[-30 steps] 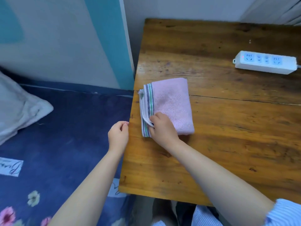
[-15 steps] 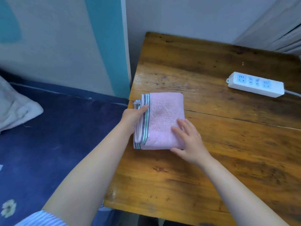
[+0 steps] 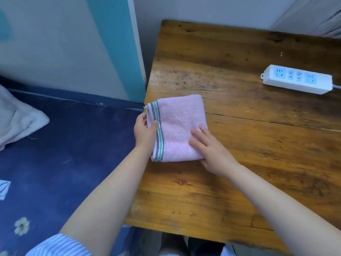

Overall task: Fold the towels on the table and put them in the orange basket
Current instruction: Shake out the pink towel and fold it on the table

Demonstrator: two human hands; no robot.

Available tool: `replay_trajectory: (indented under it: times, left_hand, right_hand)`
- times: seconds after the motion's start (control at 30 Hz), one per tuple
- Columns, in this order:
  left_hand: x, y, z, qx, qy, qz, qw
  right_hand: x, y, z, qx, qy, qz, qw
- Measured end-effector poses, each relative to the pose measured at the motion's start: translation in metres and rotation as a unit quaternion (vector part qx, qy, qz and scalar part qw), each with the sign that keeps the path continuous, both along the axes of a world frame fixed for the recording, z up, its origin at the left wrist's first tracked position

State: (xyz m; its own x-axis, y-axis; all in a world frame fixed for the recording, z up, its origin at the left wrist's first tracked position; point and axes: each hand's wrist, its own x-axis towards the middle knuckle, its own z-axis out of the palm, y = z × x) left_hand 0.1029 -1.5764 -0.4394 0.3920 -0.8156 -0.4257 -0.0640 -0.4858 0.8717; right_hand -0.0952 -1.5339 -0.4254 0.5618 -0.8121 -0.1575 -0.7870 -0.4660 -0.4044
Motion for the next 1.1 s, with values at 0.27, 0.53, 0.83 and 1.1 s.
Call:
replay_trajectory:
  times: [0.27, 0.53, 0.83, 1.1]
  left_hand:
    - [0.006, -0.016, 0.004, 0.015, -0.106, -0.022, 0.994]
    - [-0.017, 0.016, 0.017, -0.248, -0.447, -0.35, 0.785]
    - [-0.016, -0.004, -0.027, -0.065, -0.423, -0.391, 0.815]
    - [-0.01, -0.003, -0.013, -0.067, -0.426, -0.418, 0.8]
  right_hand:
    - [0.0, 0.004, 0.007, -0.029, 0.077, 0.015, 0.997]
    - [0.011, 0.015, 0.004, -0.094, 0.189, 0.029, 0.977]
    - [-0.004, 0.017, -0.001, -0.109, 0.177, 0.067, 0.976]
    - [-0.006, 0.009, -0.003, -0.115, 0.138, 0.081, 0.98]
